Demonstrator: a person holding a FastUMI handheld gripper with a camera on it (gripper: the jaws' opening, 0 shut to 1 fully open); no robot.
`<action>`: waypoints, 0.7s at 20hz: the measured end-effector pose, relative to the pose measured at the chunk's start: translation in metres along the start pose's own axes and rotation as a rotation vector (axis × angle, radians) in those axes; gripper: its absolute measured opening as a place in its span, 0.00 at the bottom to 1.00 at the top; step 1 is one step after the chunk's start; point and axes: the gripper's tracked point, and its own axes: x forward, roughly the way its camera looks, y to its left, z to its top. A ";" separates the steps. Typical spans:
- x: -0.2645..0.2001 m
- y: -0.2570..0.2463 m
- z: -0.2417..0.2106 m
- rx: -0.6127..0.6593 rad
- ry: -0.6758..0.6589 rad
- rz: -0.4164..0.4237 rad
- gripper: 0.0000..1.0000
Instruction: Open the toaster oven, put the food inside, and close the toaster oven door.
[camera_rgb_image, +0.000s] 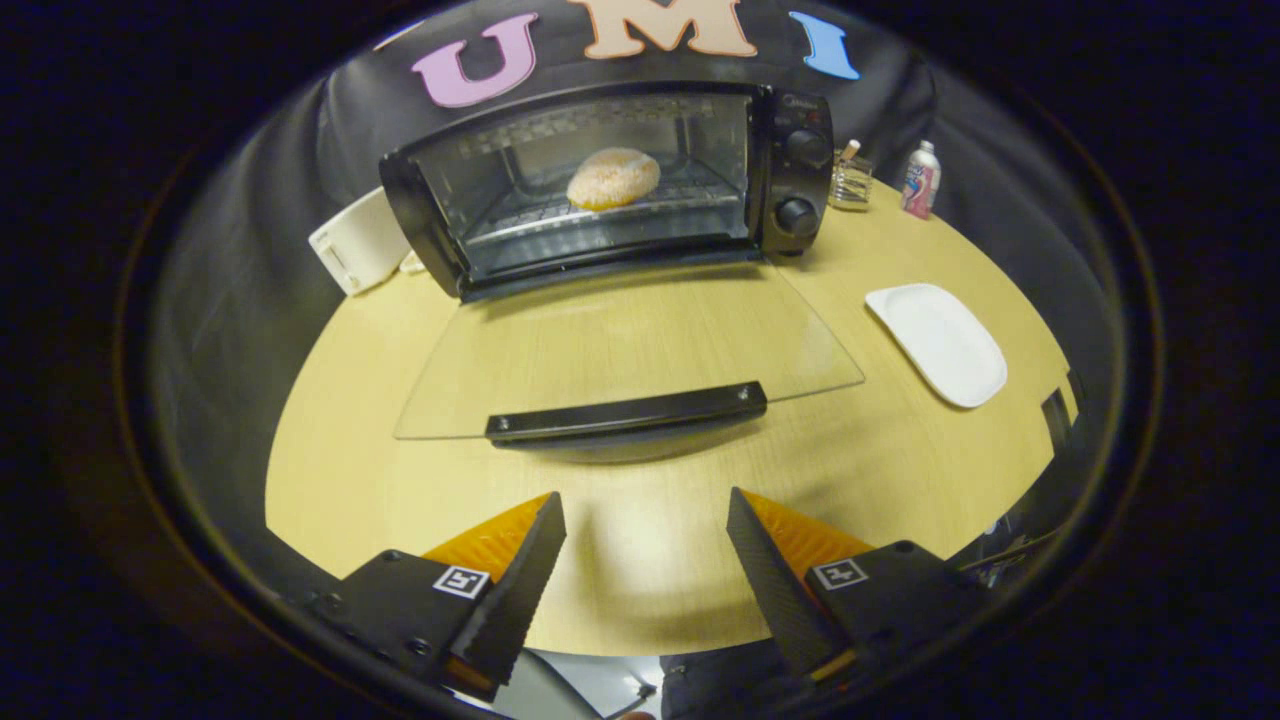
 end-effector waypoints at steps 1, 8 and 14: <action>0.004 -0.001 -0.001 -0.013 0.012 -0.006 1.00; 0.017 -0.003 0.018 -0.029 -0.010 -0.022 1.00; 0.008 -0.002 0.028 -0.099 -0.044 -0.042 0.99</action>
